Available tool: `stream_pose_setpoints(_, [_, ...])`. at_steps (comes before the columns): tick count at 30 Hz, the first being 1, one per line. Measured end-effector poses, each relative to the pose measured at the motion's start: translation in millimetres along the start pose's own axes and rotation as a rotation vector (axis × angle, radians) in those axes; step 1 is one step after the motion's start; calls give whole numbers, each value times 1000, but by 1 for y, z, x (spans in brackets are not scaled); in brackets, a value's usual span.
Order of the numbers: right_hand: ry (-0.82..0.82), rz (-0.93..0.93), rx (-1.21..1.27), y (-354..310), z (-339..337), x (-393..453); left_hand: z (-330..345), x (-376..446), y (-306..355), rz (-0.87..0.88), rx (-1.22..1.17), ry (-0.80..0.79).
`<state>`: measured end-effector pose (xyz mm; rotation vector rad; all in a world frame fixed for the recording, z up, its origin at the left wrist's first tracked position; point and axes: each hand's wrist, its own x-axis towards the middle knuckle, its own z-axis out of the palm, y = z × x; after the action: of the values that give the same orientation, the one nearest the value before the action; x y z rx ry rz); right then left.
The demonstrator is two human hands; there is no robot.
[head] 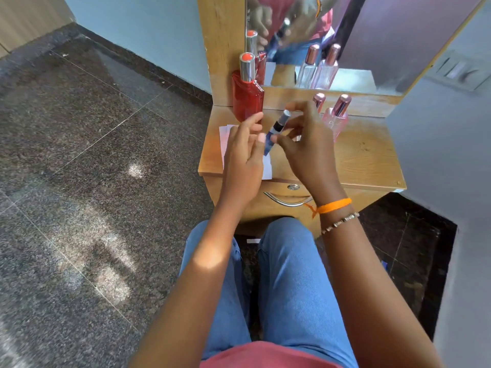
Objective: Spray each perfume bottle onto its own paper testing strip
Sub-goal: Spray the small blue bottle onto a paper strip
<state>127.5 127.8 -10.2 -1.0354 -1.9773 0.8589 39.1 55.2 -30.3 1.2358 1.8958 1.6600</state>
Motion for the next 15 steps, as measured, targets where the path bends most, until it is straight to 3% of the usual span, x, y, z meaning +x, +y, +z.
stream_pose_setpoints(2, [-66,2,112,-1,-8,-7,1,0,5,-71,-138,-180])
stream_pose_setpoints(4, [-138,14,212,-2,-13,-13,3,-4,7,-104,-171,-258])
stream_pose_setpoints(8, [-198,196,531,-2,-21,-21,4,-9,12,-110,-59,-195])
stream_pose_setpoints(12, [-73,189,463,-2,-20,-19,3,-16,21,-96,88,-200])
stream_pose_setpoints(15, [-132,164,470,-2,-24,-16,6,-16,23,-163,73,-254])
